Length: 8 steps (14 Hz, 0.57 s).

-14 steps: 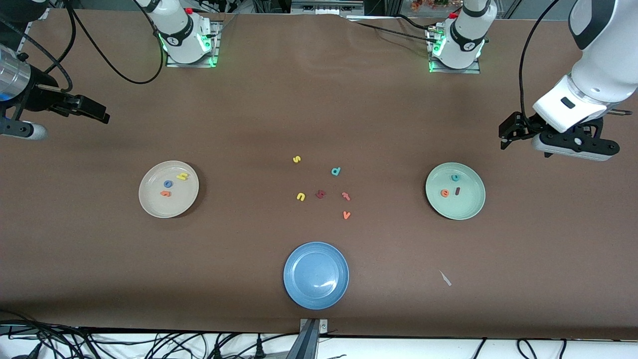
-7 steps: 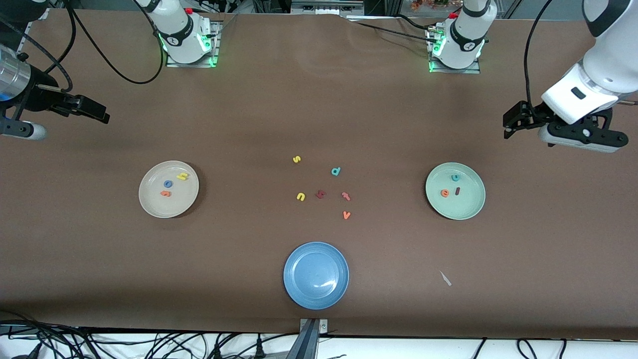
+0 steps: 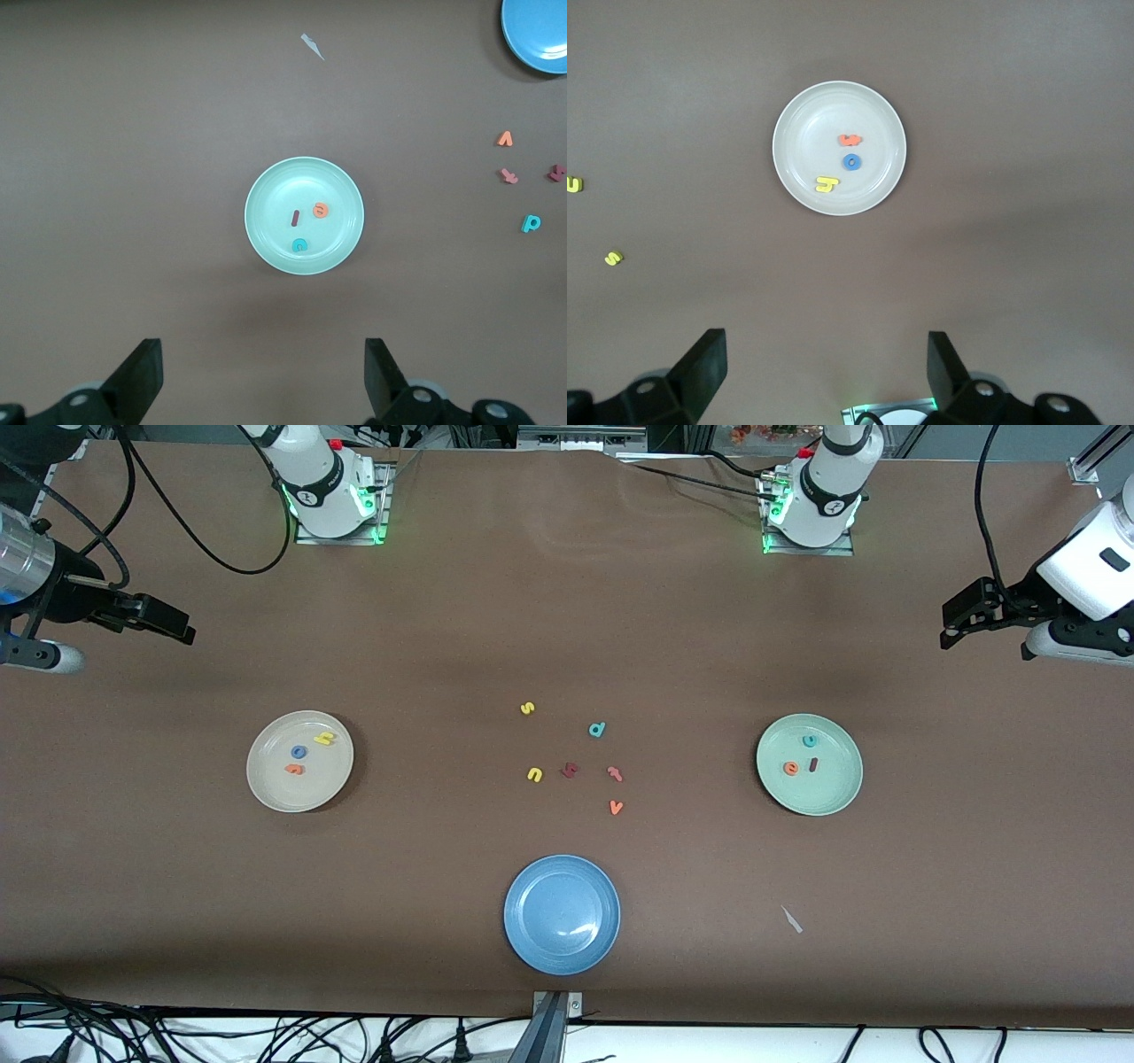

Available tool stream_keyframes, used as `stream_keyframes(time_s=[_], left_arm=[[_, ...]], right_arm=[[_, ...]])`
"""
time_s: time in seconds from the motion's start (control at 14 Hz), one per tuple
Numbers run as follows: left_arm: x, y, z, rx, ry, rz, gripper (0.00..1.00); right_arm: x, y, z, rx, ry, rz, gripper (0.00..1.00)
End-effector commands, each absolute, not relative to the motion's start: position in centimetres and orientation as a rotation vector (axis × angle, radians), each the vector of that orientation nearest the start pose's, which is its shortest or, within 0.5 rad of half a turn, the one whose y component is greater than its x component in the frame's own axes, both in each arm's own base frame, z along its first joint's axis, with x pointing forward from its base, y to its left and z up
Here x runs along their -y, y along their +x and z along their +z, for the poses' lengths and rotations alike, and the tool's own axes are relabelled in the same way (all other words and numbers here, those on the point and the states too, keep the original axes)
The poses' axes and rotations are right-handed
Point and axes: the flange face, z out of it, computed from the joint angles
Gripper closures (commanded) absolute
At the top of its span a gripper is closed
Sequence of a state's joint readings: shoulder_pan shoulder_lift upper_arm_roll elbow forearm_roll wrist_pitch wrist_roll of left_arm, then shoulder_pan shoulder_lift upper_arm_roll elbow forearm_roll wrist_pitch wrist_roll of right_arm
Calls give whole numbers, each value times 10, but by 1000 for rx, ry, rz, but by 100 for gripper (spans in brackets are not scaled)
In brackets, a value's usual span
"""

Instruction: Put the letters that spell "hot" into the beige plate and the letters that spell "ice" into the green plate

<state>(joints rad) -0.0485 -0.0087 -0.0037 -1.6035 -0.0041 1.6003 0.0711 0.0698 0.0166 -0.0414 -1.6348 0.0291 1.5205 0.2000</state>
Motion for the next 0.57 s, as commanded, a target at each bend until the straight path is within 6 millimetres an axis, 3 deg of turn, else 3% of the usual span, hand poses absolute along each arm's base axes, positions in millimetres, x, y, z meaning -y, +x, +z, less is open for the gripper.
stream_keyframes(time_s=[0.0, 0.21, 0.5], left_arm=[[26, 559, 620, -216, -3153, -90, 0], [25, 564, 622, -203, -3144, -155, 0], [24, 559, 618, -194, -3148, -98, 0]], right_arm=[[-22, 552, 586, -270, -3106, 211, 0], [-22, 552, 585, -270, -3106, 213, 0], [-23, 552, 586, -265, -3106, 211, 0]])
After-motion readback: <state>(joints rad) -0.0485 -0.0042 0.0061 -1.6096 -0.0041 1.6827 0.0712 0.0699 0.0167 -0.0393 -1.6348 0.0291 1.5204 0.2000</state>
